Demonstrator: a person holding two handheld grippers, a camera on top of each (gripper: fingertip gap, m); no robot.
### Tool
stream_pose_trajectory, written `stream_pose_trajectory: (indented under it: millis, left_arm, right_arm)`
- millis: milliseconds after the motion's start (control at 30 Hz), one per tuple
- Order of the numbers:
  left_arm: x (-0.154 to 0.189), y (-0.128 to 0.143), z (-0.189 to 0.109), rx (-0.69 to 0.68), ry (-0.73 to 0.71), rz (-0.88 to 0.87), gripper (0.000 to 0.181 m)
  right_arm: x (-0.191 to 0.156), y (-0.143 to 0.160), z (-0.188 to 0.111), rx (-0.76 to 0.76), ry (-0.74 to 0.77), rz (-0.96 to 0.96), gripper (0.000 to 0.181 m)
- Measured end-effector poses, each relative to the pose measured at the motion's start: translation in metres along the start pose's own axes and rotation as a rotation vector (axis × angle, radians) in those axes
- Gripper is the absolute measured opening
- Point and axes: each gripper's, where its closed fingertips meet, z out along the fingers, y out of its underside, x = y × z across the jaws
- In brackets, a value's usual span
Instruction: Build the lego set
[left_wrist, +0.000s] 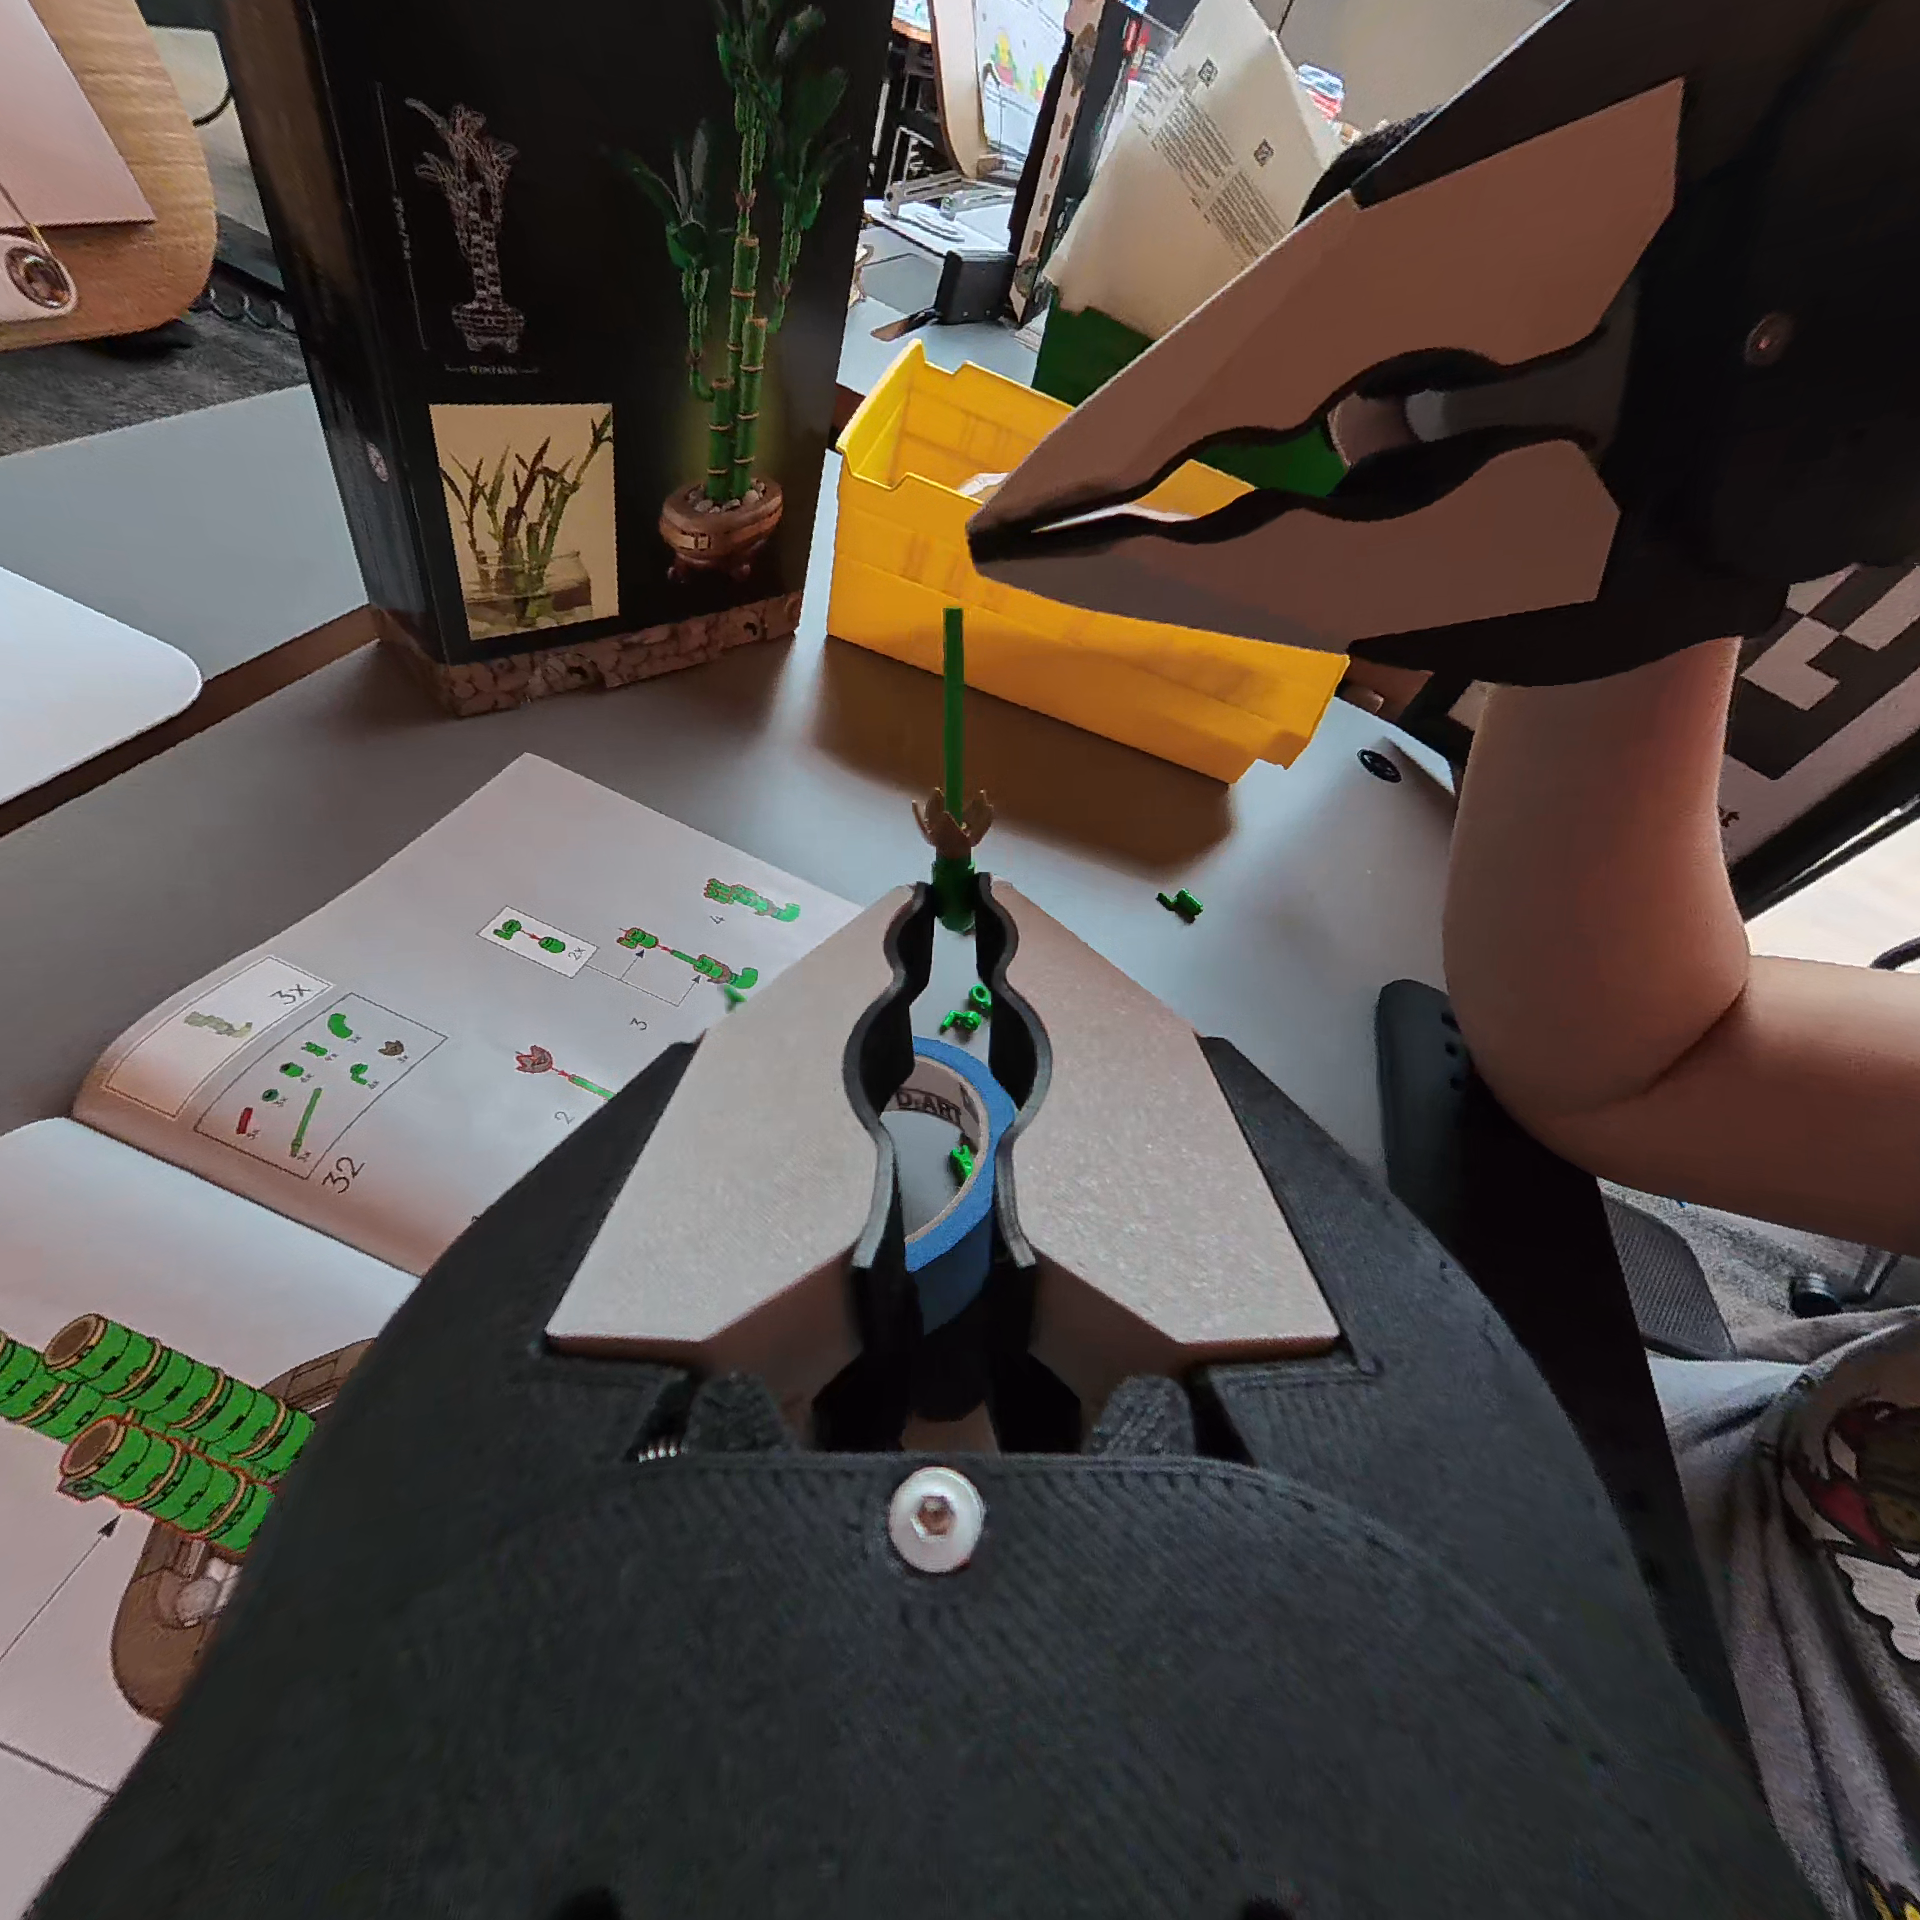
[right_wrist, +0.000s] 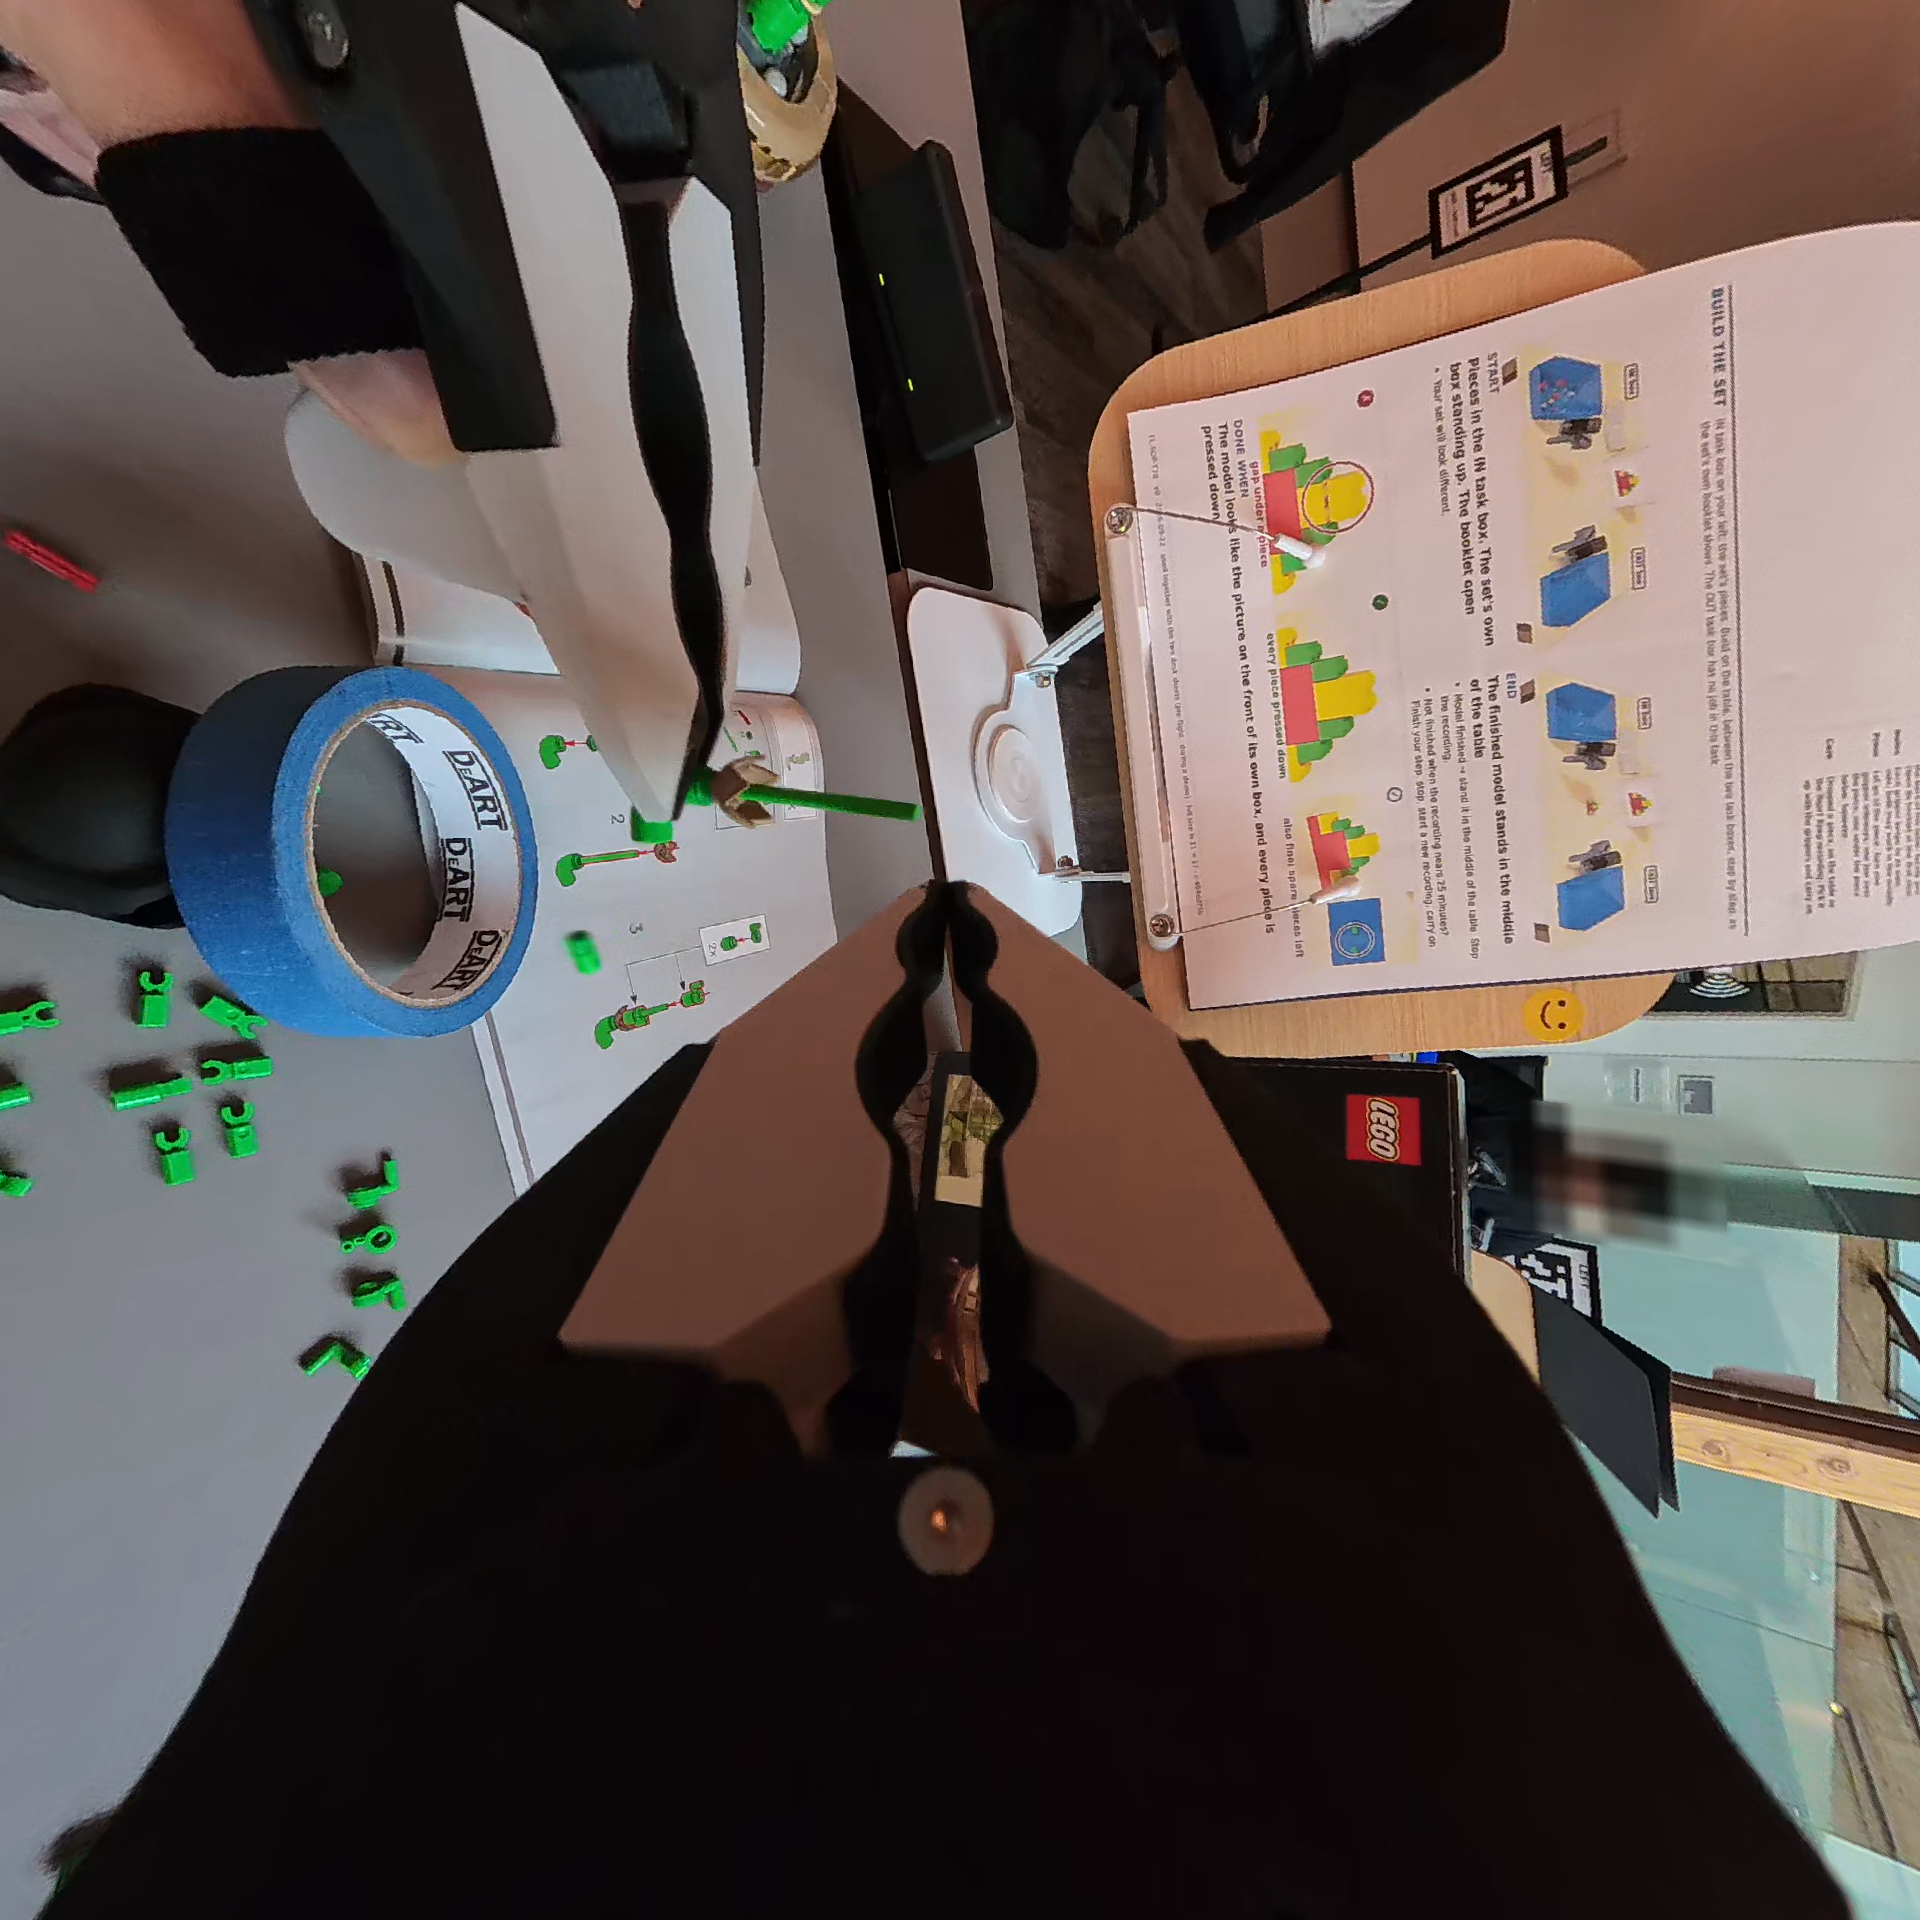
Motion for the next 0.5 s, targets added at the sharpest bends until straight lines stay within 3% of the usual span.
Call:
stream_pose_trajectory:
  millis: [200,300,500]
  left_arm:
    - [-0.01,-0.01,-0.017,0.042,-0.021,-0.018,0.005]
    - [-0.016,-0.017,-0.029,0.074,-0.036,-0.029,0.006]
    - [-0.019,-0.022,-0.038,0.089,-0.043,-0.031,0.006]
  right_arm:
    - [0.007,0.012,-0.001,-0.013,0.009,0.061,0.0]
    - [0.013,0.024,0.007,0.009,-0.008,0.187,0.002]
    - [-0.007,0.102,0.04,-0.148,-0.194,0.583,0.013]
